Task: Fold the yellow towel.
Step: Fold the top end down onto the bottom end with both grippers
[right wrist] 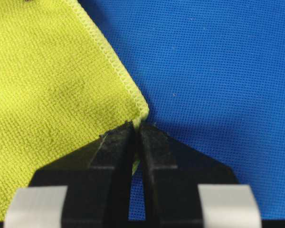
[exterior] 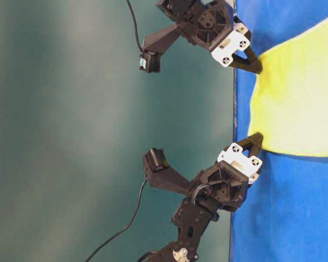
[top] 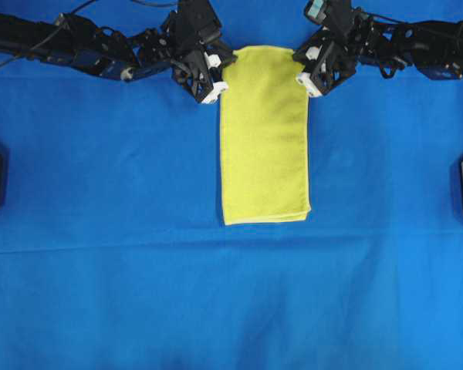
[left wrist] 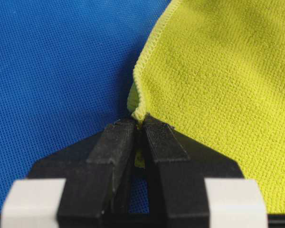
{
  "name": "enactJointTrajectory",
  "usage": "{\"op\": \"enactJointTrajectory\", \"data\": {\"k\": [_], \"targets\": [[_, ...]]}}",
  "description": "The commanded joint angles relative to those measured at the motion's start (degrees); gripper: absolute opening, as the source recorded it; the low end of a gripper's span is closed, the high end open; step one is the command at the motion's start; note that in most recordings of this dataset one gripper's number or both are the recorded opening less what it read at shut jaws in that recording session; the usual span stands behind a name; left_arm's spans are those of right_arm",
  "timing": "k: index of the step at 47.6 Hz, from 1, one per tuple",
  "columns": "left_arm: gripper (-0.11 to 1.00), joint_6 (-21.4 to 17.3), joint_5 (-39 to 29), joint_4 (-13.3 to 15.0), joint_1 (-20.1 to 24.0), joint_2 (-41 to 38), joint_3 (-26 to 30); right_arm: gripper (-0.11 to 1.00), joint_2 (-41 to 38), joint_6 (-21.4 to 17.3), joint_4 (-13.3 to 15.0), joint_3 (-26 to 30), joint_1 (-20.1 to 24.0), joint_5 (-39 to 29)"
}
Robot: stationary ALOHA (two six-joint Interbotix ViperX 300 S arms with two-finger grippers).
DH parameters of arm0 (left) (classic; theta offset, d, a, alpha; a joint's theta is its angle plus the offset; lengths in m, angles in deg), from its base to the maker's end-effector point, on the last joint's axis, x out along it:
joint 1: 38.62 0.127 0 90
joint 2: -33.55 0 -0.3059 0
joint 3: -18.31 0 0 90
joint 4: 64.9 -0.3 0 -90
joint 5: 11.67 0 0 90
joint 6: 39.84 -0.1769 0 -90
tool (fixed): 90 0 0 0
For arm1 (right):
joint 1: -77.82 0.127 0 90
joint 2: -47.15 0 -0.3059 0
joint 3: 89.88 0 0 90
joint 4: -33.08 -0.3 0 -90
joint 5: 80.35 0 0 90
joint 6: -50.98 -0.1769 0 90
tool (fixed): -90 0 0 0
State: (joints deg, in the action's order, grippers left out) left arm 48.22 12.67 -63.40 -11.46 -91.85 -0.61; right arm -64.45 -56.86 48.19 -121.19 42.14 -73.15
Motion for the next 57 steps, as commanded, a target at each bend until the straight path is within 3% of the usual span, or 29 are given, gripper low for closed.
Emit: {"op": "enactJointTrajectory", "data": {"k": [1, 20, 35, 46, 57], "targets": [[0.03, -0.79, -0.88, -0.09, 0.18, 2.64, 0.97, 0.05, 1.76, 0.0, -0.7, 0.44, -0.09, 0.09], [0.03, -5.36, -4.31, 0.0, 2.55, 6.86, 3.34, 0.05, 6.24, 0.09, -0.7, 1.76, -2.99, -0.09], [0.03, -5.54, -6.33, 0.0, 1.32, 9.4, 2.99, 0.05, 8.61, -0.09, -0.88, 1.49, -2.55, -1.76], [0.03, -7.12, -11.78, 0.0, -3.08, 16.35, 0.97, 0.05, 17.31, -0.09, -0.97, -0.35, 1.49, -7.91], [0.03, -5.19, -13.54, 0.0, -10.46, 21.45, -4.22, 0.05, 23.55, -0.26, -2.81, -4.92, 9.05, -11.43]]}}
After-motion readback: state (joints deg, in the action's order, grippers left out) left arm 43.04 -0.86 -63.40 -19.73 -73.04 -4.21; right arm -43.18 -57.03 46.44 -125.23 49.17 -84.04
